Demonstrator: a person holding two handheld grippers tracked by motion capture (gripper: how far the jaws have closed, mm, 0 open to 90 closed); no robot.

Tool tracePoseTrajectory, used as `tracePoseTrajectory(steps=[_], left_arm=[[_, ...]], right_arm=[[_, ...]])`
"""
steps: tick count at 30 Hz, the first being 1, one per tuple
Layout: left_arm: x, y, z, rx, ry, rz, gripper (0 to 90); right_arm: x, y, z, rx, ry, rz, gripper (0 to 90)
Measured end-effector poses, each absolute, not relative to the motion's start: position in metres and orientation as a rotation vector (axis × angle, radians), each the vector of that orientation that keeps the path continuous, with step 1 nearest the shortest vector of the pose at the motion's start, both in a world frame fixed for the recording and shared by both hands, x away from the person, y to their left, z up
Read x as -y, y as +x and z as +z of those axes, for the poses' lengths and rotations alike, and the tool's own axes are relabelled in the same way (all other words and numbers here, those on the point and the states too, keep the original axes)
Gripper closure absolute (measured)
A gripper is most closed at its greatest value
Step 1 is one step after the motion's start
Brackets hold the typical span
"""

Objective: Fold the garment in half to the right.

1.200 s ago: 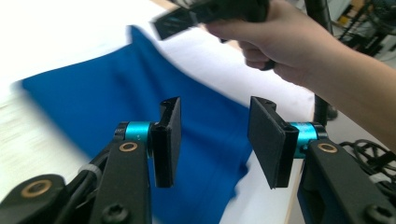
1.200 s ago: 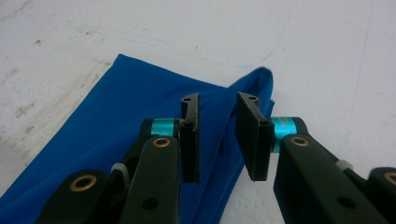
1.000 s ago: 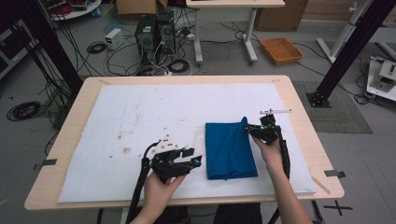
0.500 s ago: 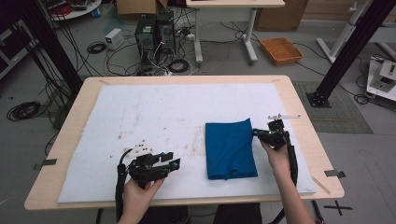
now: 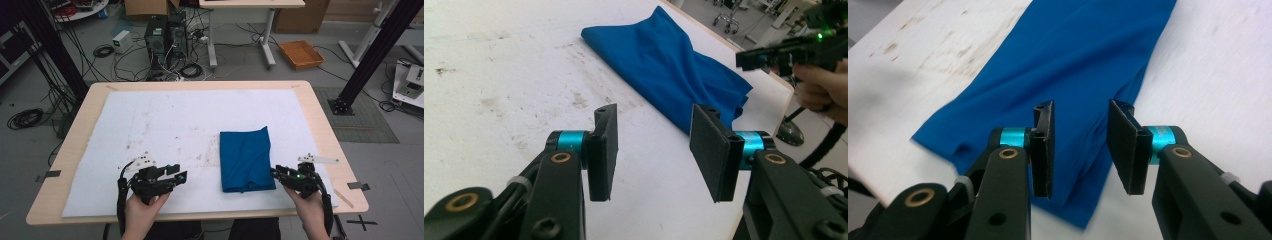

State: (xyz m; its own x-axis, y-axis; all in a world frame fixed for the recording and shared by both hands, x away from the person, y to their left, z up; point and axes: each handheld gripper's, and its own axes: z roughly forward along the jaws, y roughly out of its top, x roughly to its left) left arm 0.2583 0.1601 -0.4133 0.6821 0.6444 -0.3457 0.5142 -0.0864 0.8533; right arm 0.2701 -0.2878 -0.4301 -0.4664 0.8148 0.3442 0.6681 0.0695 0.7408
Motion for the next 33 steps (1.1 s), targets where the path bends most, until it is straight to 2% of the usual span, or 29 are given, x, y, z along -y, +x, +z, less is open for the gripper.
tracePoseTrajectory(steps=[2, 5, 7, 14, 18, 21, 22, 28, 33], left_arm=[[-0.159, 0.258, -0.413, -0.931, 1.743, 0.139, 54.3], [-0.158, 0.257, -0.413, -0.924, 1.748, 0.135, 54.2], [-0.158, 0.257, -0.413, -0.927, 1.75, 0.136, 54.2], [-0.16, 0.258, -0.414, -0.934, 1.748, 0.132, 54.2], [-0.158, 0.258, -0.414, -0.926, 1.755, 0.125, 53.5], [-0.158, 0.259, -0.415, -0.919, 1.758, 0.125, 52.6], [-0.158, 0.259, -0.414, -0.92, 1.761, 0.133, 52.1], [-0.163, 0.261, -0.414, -0.912, 1.76, 0.18, 49.1], [-0.168, 0.266, -0.417, -0.898, 1.773, 0.24, 45.3]], right_arm=[[0.285, 0.266, -0.435, -2.192, 1.518, 1.319, 69.4], [0.284, 0.263, -0.441, -2.223, 1.504, 1.251, 87.4], [0.288, 0.26, -0.441, -2.223, 1.5, 1.243, 88.2], [0.299, 0.247, -0.44, -2.202, 1.518, 1.247, 87.6], [0.302, 0.249, -0.444, -2.205, 1.537, 1.219, 81.6], [0.303, 0.253, -0.438, -2.178, 1.516, 1.242, 74.1], [0.303, 0.256, -0.434, -2.166, 1.514, 1.248, 74.1], [0.294, 0.308, -0.41, -2.069, 1.497, 1.264, 72.0], [0.284, 0.361, -0.407, -2.029, 1.472, 1.283, 66.9]])
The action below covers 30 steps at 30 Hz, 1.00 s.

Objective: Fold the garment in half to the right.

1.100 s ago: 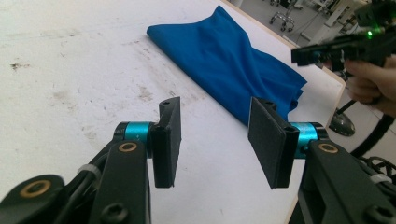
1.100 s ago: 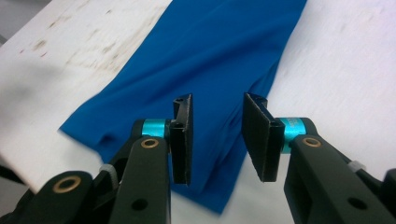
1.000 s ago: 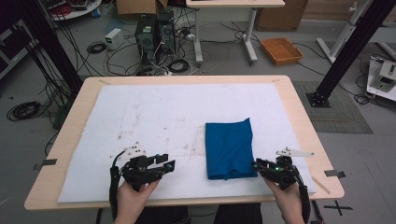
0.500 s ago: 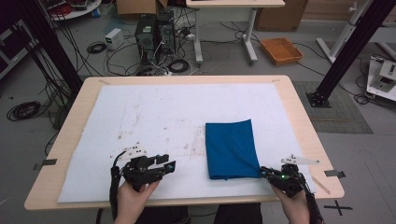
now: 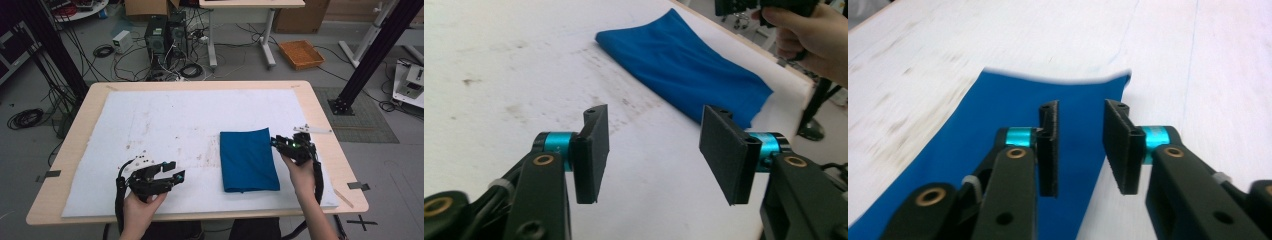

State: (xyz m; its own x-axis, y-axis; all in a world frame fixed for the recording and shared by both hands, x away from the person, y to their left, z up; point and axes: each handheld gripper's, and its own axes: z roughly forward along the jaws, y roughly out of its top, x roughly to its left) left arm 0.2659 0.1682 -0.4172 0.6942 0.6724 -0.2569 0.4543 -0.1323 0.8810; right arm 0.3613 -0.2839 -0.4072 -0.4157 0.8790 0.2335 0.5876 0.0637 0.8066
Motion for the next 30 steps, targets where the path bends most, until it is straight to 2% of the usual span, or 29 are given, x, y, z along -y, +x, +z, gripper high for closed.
tracePoseTrajectory(steps=[7, 11, 13, 17, 19, 24, 27, 30], left_arm=[[-0.173, 0.276, -0.423, -0.897, 1.791, 0.268, 43.2], [-0.176, 0.281, -0.426, -0.909, 1.793, 0.263, 43.1], [-0.178, 0.282, -0.426, -0.911, 1.789, 0.265, 43.2], [-0.181, 0.285, -0.424, -0.917, 1.774, 0.267, 43.1], [-0.184, 0.286, -0.42, -0.908, 1.768, 0.276, 43.1], [-0.191, 0.294, -0.402, -0.871, 1.762, 0.296, 42.8], [-0.191, 0.301, -0.387, -0.839, 1.772, 0.356, 42.7], [-0.19, 0.307, -0.373, -0.815, 1.765, 0.361, 42.7]], right_arm=[[0.276, 0.409, -0.426, -1.989, 1.579, 1.205, 68.0], [0.275, 0.421, -0.438, -2.022, 1.585, 1.137, 89.4], [0.275, 0.422, -0.44, -2.015, 1.575, 1.113, 89.8], [0.275, 0.418, -0.437, -1.987, 1.55, 1.071, 80.7], [0.278, 0.413, -0.431, -1.96, 1.54, 1.069, 67.6], [0.287, 0.383, -0.405, -1.947, 1.461, 1.174, 49.7], [0.29, 0.358, -0.388, -1.944, 1.381, 1.242, 44.8], [0.292, 0.339, -0.376, -1.988, 1.325, 1.282, 40.3]])
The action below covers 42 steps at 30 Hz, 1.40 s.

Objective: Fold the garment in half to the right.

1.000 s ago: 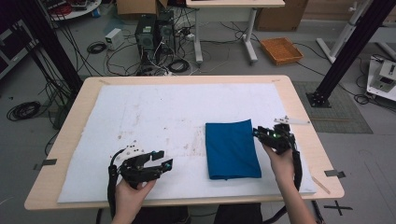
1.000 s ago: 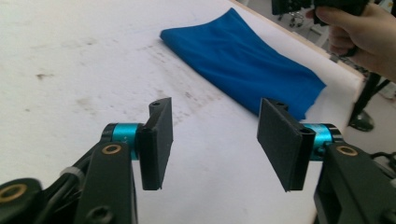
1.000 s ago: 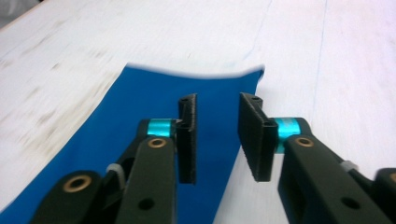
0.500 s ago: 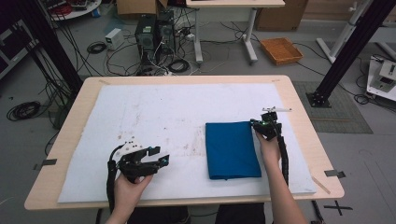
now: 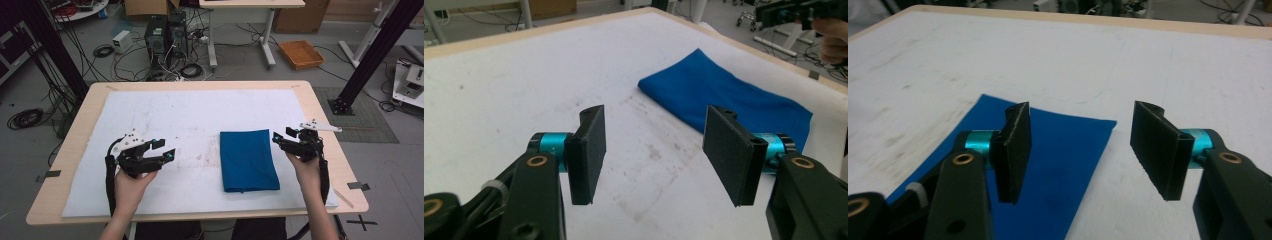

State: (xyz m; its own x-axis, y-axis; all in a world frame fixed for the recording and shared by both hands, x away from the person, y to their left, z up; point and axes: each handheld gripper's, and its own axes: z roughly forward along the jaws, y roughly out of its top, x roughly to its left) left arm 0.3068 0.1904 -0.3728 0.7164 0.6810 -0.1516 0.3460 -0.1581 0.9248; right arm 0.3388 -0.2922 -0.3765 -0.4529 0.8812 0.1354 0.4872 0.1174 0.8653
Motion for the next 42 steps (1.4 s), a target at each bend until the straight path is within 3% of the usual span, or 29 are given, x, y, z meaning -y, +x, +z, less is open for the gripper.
tracePoseTrajectory(steps=[9, 42], left_arm=[[-0.194, 0.3, -0.371, -0.764, 1.755, 0.469, 42.7], [-0.204, 0.299, -0.381, -0.815, 1.745, 0.475, 39.9]], right_arm=[[0.307, 0.316, -0.371, -2.019, 1.307, 1.321, 35.2], [0.307, 0.32, -0.377, -2.036, 1.308, 1.298, 33.5]])
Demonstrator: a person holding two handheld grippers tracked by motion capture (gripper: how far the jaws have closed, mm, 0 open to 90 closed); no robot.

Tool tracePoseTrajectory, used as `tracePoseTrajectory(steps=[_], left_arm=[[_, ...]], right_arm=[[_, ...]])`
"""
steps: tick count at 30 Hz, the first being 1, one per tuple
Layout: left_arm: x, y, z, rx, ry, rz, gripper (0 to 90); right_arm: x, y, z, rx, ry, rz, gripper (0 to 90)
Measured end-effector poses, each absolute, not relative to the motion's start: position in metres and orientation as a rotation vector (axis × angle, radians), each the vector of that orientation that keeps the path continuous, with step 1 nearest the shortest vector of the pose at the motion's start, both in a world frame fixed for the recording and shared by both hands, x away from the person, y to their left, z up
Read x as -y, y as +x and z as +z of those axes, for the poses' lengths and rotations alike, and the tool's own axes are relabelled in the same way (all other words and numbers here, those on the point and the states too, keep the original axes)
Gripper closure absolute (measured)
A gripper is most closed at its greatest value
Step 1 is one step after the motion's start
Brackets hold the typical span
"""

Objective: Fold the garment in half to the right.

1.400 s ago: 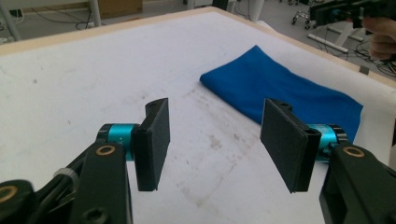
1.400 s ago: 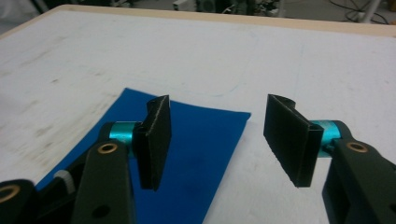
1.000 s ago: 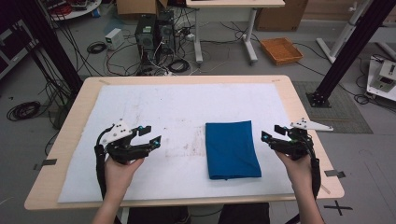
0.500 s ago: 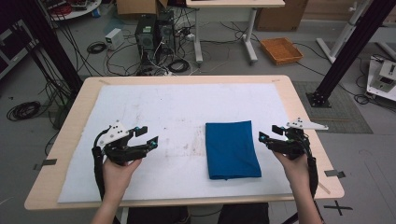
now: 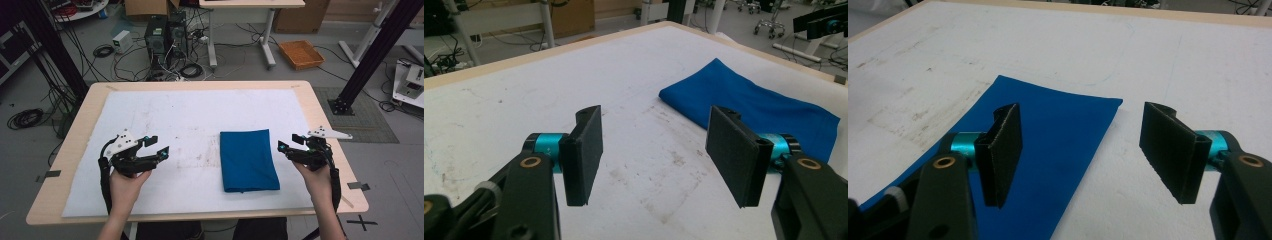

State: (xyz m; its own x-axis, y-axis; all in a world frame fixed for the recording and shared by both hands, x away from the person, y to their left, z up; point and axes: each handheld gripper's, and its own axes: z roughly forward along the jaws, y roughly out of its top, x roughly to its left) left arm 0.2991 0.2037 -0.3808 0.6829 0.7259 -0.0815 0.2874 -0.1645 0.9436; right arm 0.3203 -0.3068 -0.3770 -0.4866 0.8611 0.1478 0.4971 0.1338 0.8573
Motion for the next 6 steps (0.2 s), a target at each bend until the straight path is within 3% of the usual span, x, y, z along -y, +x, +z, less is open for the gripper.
tracePoseTrajectory(steps=[6], left_arm=[[-0.2047, 0.299, -0.3807, -0.818, 1.741, 0.48, 39.9]], right_arm=[[0.3068, 0.321, -0.3771, -2.036, 1.309, 1.298, 32.9]])
